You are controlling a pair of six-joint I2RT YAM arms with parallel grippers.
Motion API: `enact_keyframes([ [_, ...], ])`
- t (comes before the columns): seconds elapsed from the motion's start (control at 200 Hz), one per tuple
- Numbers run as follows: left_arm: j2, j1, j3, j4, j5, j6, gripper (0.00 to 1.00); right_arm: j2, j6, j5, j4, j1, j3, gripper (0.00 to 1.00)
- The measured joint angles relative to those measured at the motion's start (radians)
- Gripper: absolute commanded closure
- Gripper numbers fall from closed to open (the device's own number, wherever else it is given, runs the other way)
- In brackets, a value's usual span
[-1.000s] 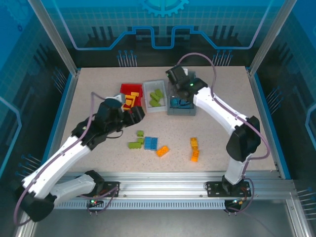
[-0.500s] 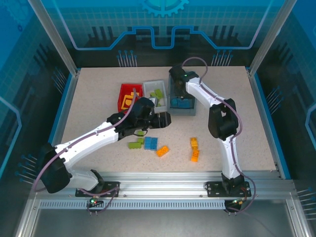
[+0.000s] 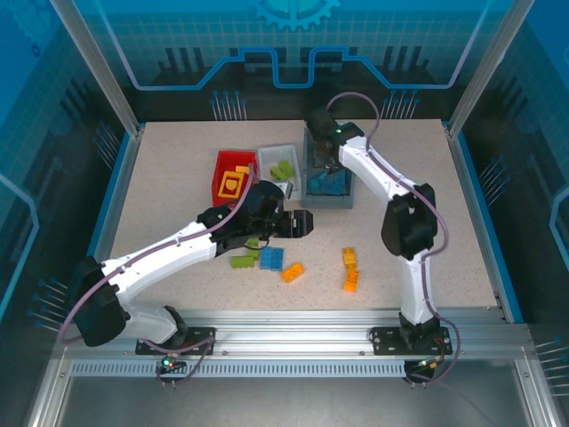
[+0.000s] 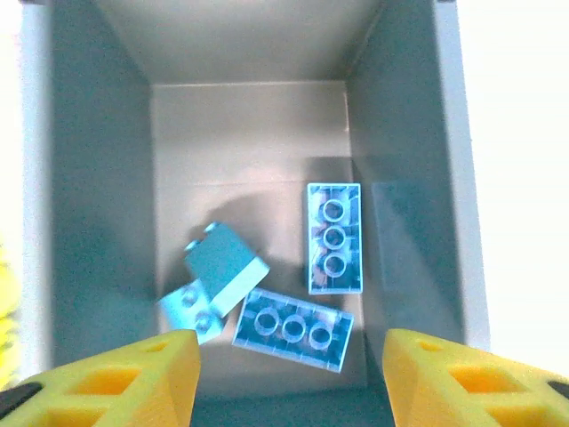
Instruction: Sort the legos into containers by color
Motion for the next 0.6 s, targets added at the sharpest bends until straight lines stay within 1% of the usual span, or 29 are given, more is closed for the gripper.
enact_keyframes([
  [0.065,0.01,-0.006,0.0,-0.018,0.008,0.042,0.22,-0.125,-0.006,0.001,0.035,0.036,-0.089,0.42],
  [0.14,0.037,-0.016,0.0,-0.036,0.018,0.101,0.22,-0.306,-0.009,-0.005,0.1,0.086,-0.241,0.41],
  [0.27,0.132,-0.056,0.0,-0.083,0.023,0.219,0.21,-0.686,-0.021,-0.061,0.246,0.157,-0.608,0.35],
  [0.355,0.215,-0.078,0.008,-0.125,0.022,0.286,0.2,-0.932,-0.02,-0.121,0.323,0.167,-0.86,0.3],
  [0.435,0.286,-0.091,0.027,-0.163,0.015,0.333,0.19,-1.13,-0.015,-0.189,0.343,0.18,-1.05,0.27],
  [0.515,0.337,-0.097,0.048,-0.195,0.011,0.369,0.19,-1.298,0.005,-0.241,0.327,0.206,-1.173,0.26],
  [0.6,0.369,-0.108,0.069,-0.217,0.002,0.402,0.19,-1.434,0.034,-0.272,0.287,0.225,-1.233,0.26],
])
